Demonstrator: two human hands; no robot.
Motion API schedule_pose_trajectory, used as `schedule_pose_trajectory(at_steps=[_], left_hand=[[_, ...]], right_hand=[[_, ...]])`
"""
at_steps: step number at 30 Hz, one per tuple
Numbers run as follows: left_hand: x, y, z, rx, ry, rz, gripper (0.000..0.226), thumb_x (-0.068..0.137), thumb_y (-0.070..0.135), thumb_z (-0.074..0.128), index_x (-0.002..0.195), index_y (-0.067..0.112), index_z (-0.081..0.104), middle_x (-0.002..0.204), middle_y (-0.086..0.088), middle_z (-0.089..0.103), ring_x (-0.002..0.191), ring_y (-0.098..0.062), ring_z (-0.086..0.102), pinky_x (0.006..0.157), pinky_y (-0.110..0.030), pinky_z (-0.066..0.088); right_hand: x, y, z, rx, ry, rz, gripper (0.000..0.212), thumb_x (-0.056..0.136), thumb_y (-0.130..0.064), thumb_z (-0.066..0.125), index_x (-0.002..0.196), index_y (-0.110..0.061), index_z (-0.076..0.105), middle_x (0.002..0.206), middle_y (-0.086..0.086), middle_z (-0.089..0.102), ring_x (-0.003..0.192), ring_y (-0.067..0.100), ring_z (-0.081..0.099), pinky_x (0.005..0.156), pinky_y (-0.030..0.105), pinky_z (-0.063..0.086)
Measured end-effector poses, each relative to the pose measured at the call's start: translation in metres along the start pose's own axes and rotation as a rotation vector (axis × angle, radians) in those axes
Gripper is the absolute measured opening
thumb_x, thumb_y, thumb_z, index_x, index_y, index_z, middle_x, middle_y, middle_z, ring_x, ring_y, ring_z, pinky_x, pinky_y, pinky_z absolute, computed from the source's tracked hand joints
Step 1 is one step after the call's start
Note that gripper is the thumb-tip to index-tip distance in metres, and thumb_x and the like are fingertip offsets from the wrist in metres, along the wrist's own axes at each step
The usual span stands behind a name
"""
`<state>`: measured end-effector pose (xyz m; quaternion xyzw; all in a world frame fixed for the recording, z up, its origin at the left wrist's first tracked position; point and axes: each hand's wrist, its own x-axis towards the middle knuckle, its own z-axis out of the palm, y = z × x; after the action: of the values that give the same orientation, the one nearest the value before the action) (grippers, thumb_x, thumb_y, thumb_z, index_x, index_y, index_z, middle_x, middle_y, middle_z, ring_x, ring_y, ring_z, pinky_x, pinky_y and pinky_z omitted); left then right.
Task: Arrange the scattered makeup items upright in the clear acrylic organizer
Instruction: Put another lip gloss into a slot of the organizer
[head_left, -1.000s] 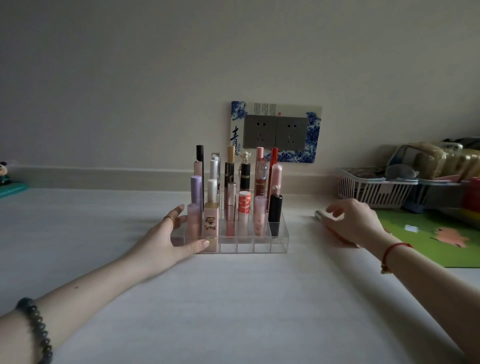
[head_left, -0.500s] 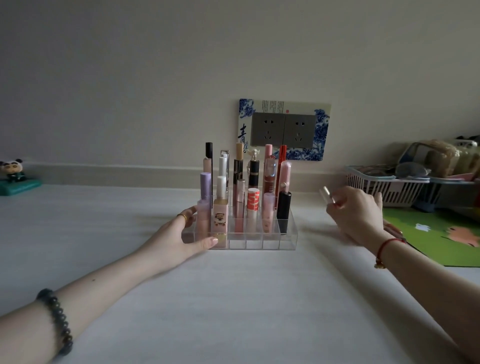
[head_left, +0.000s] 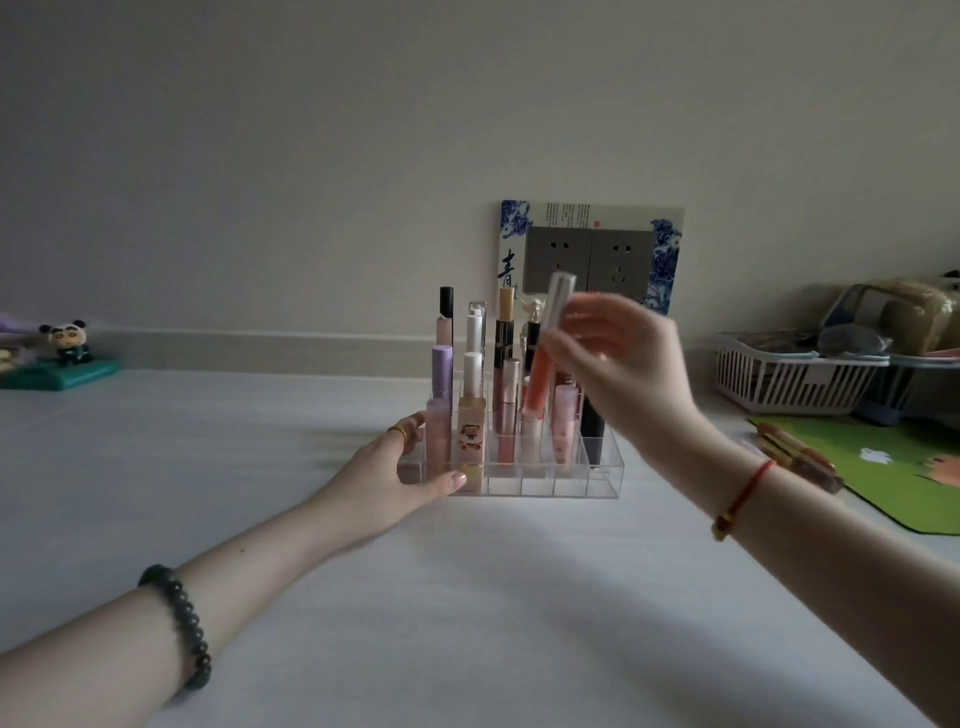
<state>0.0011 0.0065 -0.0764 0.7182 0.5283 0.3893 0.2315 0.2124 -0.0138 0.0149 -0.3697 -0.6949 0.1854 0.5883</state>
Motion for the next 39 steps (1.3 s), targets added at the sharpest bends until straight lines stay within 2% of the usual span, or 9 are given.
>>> schedule_pose_trajectory(at_steps=[3, 8, 14, 29, 32, 35, 37, 39], left_hand=[[0.001, 0.000, 0.000, 0.023, 0.000, 0.004, 0.073, 0.070, 0.046, 0.070, 0.133, 0.031, 0.035, 0.137, 0.010, 0.045, 0.127, -0.009, 0.041, 0.107, -0.030, 0.033], [0.001, 0.001, -0.001, 0.032, -0.010, -0.027, 0.091, 0.054, 0.065, 0.065, 0.133, 0.031, 0.035, 0.136, 0.010, 0.047, 0.126, -0.008, 0.043, 0.107, -0.034, 0.036], [0.001, 0.001, -0.001, 0.040, -0.012, -0.032, 0.076, 0.068, 0.051, 0.069, 0.133, 0.030, 0.035, 0.135, 0.008, 0.048, 0.125, -0.010, 0.044, 0.106, -0.035, 0.037], [-0.002, 0.009, -0.001, 0.042, -0.001, -0.013, 0.067, 0.073, 0.040, 0.069, 0.131, 0.029, 0.037, 0.136, 0.005, 0.048, 0.125, -0.012, 0.043, 0.102, -0.030, 0.038], [-0.002, 0.009, -0.001, 0.053, -0.003, -0.025, 0.077, 0.069, 0.048, 0.068, 0.134, 0.029, 0.033, 0.138, 0.006, 0.046, 0.127, -0.012, 0.041, 0.106, -0.033, 0.036], [-0.004, 0.011, -0.002, 0.060, 0.012, -0.067, 0.107, 0.056, 0.067, 0.062, 0.143, 0.025, 0.015, 0.146, 0.007, 0.034, 0.133, -0.011, 0.033, 0.109, -0.035, 0.032], [-0.008, 0.016, -0.002, 0.035, 0.066, -0.058, 0.114, 0.052, 0.074, 0.052, 0.143, 0.025, 0.005, 0.150, 0.008, 0.026, 0.135, -0.012, 0.027, 0.110, -0.034, 0.027], [-0.012, 0.025, -0.004, -0.005, 0.174, -0.006, 0.115, 0.052, 0.083, 0.043, 0.143, 0.025, 0.005, 0.151, 0.009, 0.022, 0.136, -0.010, 0.024, 0.109, -0.032, 0.024]], right_hand=[[-0.010, 0.013, 0.016, -0.036, -0.027, 0.002, 0.023, 0.075, -0.007, 0.066, 0.097, -0.011, 0.061, 0.082, -0.008, 0.063, 0.071, -0.002, 0.061, 0.068, 0.008, 0.050], [-0.018, 0.025, 0.026, -0.085, -0.014, 0.017, 0.026, 0.074, -0.007, 0.067, 0.100, -0.009, 0.063, 0.086, -0.001, 0.067, 0.075, 0.006, 0.064, 0.070, 0.016, 0.054], [-0.024, 0.030, 0.034, -0.113, -0.033, 0.041, 0.028, 0.073, -0.007, 0.069, 0.100, -0.013, 0.064, 0.081, -0.008, 0.065, 0.074, 0.005, 0.065, 0.068, 0.015, 0.054], [-0.032, 0.034, 0.037, -0.090, -0.022, 0.089, 0.034, 0.071, -0.006, 0.071, 0.098, -0.017, 0.053, 0.079, -0.001, 0.067, 0.070, 0.010, 0.065, 0.066, 0.024, 0.057], [-0.031, 0.030, 0.033, -0.094, -0.012, 0.077, 0.035, 0.071, -0.008, 0.071, 0.099, -0.018, 0.051, 0.080, -0.001, 0.065, 0.071, 0.009, 0.064, 0.066, 0.019, 0.056], [-0.023, 0.020, 0.017, -0.081, 0.019, 0.039, 0.031, 0.074, -0.007, 0.066, 0.100, -0.014, 0.050, 0.078, -0.003, 0.062, 0.072, 0.005, 0.062, 0.068, 0.010, 0.052], [-0.015, 0.014, 0.001, -0.097, 0.072, 0.004, 0.028, 0.075, -0.006, 0.064, 0.099, -0.013, 0.051, 0.077, -0.007, 0.060, 0.070, -0.001, 0.060, 0.066, 0.005, 0.049], [-0.007, 0.013, -0.020, -0.133, 0.145, -0.034, 0.026, 0.076, -0.006, 0.064, 0.098, -0.013, 0.054, 0.077, -0.007, 0.060, 0.067, -0.002, 0.060, 0.065, 0.004, 0.049]])
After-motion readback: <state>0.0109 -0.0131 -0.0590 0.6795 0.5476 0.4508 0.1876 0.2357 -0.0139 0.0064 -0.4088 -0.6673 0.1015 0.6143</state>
